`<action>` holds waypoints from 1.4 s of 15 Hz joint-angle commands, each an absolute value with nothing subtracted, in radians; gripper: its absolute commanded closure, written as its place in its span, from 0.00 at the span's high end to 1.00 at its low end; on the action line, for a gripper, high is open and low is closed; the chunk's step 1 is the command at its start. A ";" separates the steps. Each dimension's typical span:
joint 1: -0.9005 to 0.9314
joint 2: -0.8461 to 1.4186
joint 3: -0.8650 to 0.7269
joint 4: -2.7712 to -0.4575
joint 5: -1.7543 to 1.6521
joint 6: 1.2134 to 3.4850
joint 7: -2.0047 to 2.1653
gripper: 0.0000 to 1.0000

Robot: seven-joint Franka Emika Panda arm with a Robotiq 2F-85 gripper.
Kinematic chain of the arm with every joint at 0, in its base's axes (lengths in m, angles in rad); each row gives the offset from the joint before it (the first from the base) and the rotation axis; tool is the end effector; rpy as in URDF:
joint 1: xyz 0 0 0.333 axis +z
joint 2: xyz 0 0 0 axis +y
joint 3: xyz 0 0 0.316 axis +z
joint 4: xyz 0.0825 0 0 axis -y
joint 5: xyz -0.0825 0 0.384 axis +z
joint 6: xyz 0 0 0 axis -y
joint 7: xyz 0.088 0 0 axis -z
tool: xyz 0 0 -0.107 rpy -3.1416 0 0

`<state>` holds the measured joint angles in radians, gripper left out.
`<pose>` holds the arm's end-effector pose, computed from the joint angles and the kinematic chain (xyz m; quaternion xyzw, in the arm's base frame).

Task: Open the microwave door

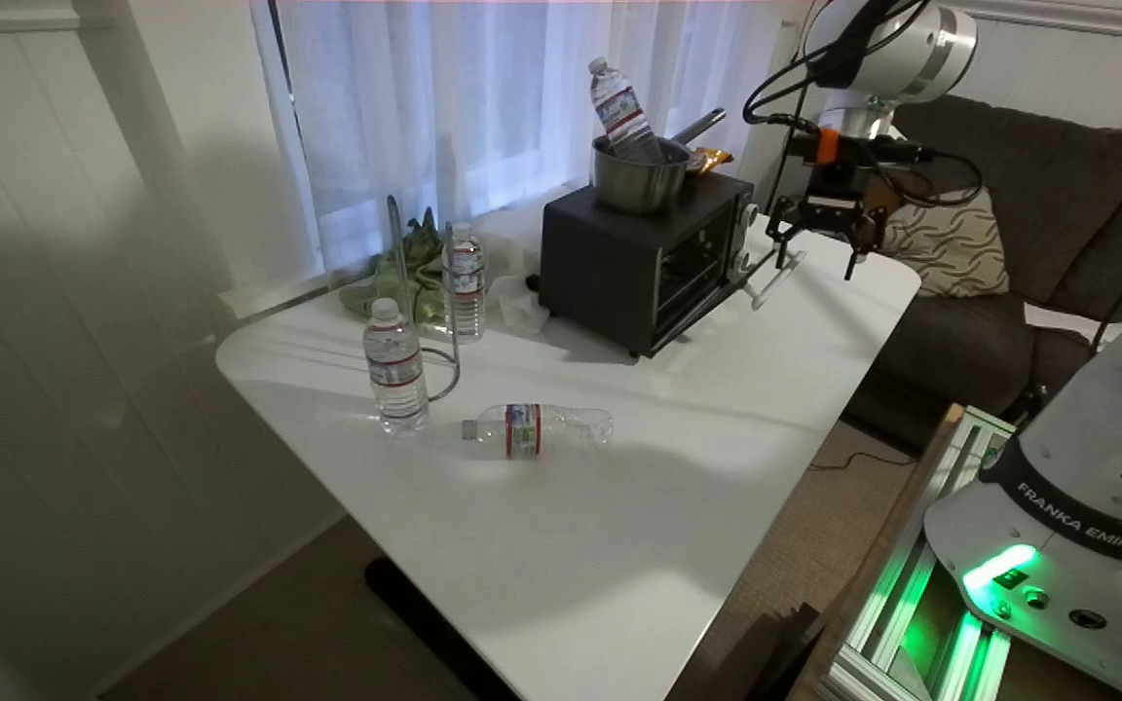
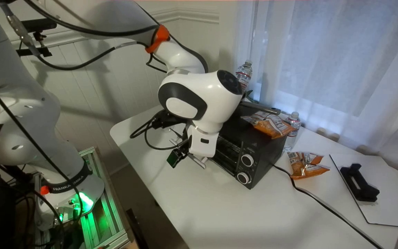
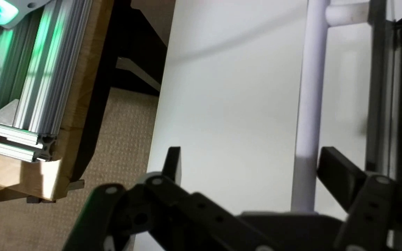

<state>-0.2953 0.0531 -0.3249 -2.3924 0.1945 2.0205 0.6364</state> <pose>0.3688 -0.2506 0.2704 -0.7519 0.6218 0.2086 0.0667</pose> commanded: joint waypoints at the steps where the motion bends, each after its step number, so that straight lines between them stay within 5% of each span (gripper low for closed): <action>1: -0.333 0.087 -0.356 -2.410 0.196 2.002 0.546 1.00; 11: -0.347 0.155 -0.384 -2.426 0.198 2.062 0.438 1.00; 21: -0.285 -0.318 -0.279 -2.562 -0.037 2.141 0.417 1.00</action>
